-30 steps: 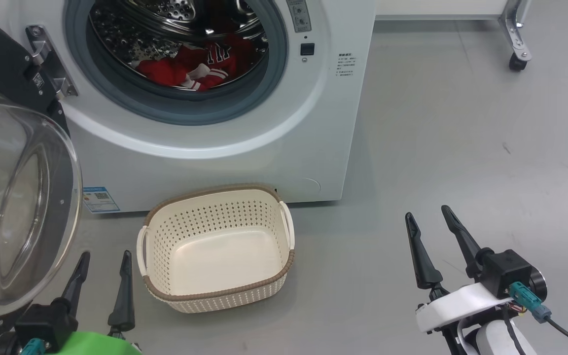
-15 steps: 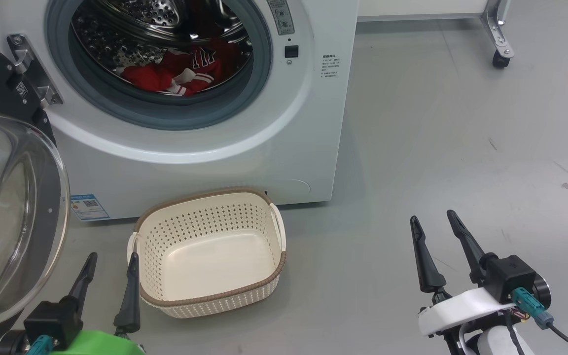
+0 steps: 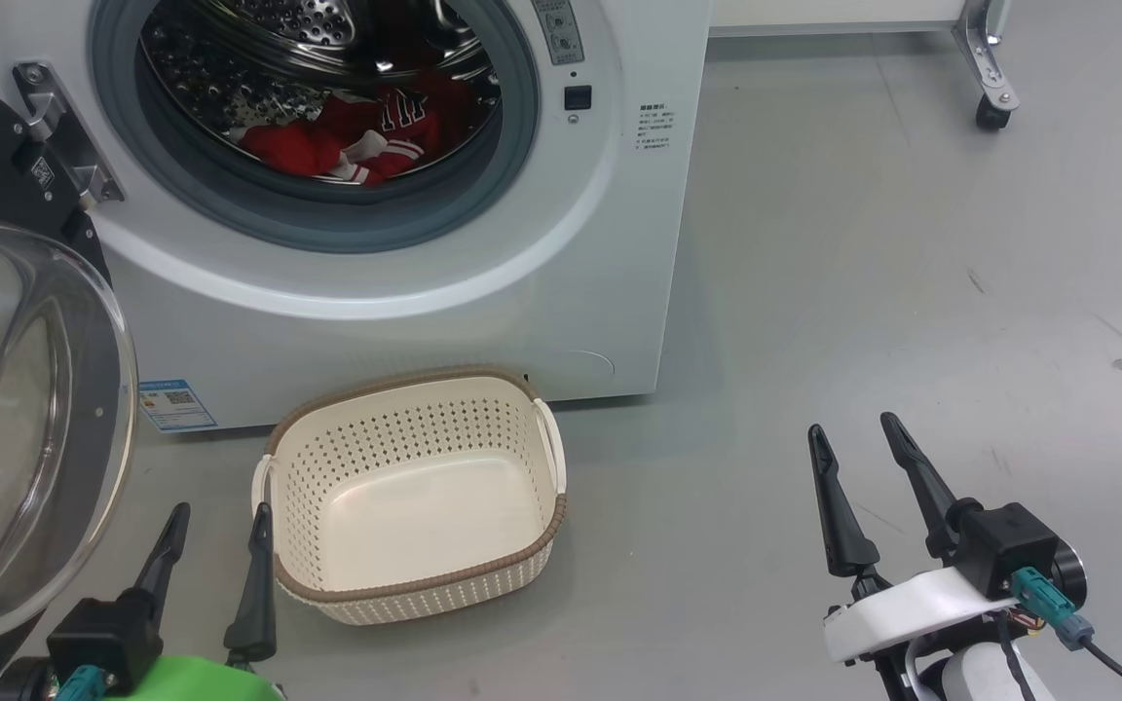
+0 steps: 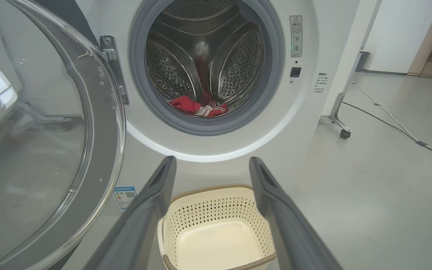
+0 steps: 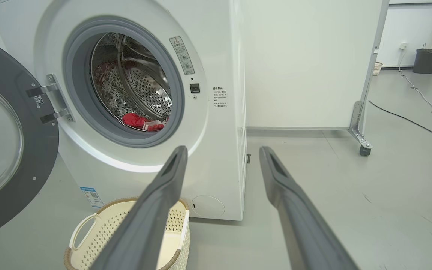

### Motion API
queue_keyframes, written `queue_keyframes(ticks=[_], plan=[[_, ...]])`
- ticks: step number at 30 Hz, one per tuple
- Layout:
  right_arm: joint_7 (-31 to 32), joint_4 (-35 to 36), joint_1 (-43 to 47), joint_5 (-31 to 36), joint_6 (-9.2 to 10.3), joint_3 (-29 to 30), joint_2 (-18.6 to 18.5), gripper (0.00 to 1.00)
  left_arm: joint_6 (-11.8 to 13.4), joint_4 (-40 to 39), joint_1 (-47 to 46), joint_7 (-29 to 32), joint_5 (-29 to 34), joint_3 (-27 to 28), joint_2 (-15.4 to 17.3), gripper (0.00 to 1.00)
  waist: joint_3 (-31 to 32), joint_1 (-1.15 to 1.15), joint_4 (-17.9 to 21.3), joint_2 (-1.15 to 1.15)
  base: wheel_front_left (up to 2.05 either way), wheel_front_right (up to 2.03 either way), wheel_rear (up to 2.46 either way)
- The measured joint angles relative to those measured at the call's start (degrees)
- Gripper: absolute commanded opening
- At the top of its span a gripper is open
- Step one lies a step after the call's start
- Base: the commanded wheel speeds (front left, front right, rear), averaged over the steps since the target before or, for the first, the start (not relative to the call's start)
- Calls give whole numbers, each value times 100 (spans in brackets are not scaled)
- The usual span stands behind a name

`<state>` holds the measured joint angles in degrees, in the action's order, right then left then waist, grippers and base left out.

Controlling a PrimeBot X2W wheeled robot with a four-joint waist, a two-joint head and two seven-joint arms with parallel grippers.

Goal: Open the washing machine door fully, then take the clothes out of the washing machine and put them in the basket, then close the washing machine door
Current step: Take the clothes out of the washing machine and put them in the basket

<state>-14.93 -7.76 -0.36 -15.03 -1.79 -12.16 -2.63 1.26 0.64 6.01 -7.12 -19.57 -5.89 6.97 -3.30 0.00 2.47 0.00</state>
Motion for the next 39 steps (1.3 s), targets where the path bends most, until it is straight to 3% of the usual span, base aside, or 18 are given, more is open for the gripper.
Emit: queue_keyframes(ticks=[15,39], plan=[[0,27,3,-8,19,-13,0,100,14,-141,18,-8,53,-40,0,100,7,0,22,0,40,-40,0],[0,35,33,-41,21,-30,1,100,73,-214,28,7,48,-43,-9,100,-73,0,-11,0,94,-94,0]])
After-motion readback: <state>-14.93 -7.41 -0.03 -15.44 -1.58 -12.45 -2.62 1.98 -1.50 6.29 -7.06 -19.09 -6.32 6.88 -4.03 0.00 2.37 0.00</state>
